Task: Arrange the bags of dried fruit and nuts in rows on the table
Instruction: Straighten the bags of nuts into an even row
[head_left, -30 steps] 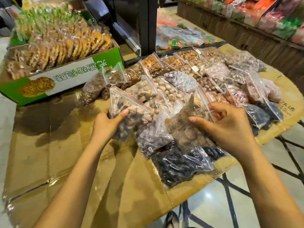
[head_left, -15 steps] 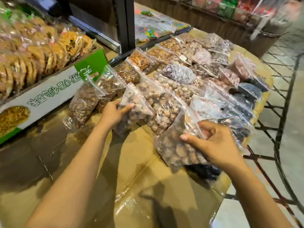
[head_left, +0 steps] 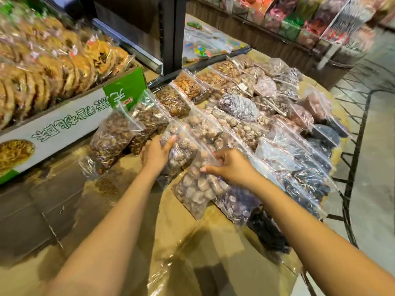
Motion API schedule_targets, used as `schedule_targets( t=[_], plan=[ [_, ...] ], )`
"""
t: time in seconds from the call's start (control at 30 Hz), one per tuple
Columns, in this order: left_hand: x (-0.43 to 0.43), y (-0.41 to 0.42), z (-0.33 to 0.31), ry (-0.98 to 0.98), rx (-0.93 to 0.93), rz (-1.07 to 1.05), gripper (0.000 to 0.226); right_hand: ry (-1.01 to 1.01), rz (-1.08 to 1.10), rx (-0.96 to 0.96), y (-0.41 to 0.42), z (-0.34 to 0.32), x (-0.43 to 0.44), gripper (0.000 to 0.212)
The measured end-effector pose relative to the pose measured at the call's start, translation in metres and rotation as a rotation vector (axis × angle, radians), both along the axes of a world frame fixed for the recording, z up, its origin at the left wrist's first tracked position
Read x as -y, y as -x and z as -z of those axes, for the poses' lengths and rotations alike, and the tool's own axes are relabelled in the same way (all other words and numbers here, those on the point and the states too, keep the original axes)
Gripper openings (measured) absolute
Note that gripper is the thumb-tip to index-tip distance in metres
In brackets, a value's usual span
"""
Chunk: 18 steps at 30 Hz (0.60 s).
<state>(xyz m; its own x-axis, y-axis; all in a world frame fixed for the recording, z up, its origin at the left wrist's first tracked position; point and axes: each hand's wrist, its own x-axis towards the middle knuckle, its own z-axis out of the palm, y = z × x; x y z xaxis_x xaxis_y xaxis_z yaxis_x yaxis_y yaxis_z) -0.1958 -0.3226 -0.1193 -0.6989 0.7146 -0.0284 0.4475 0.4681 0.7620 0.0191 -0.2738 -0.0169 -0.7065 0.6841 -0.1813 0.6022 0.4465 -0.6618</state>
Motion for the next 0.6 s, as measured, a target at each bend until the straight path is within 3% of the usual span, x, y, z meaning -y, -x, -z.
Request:
schedule_targets(
  t=[0.07, 0.2, 0.33, 0.43, 0.6],
  plan=[
    [0.000, -0.002, 0.003, 0.013, -0.018, -0.030, 0.063, -0.088, 0.011, 0.058, 0.007, 0.012, -0.020, 0.025],
    [0.004, -0.008, 0.005, 0.133, -0.001, -0.032, 0.071, -0.386, -0.016, 0.154, 0.011, 0.028, -0.039, 0.030],
    [0.023, -0.035, -0.003, 0.086, -0.126, -0.079, 0.085, -0.445, -0.017, 0.174, 0.001, 0.044, -0.029, 0.032],
    [0.034, -0.068, 0.004, 0.268, -0.220, 0.118, 0.104, -0.470, 0.051, 0.090, -0.011, 0.048, -0.020, 0.048],
    [0.033, -0.067, 0.003, 0.366, -0.244, 0.170, 0.117, -0.534, 0.084, 0.027, -0.040, 0.033, -0.009, 0.036]
  ],
)
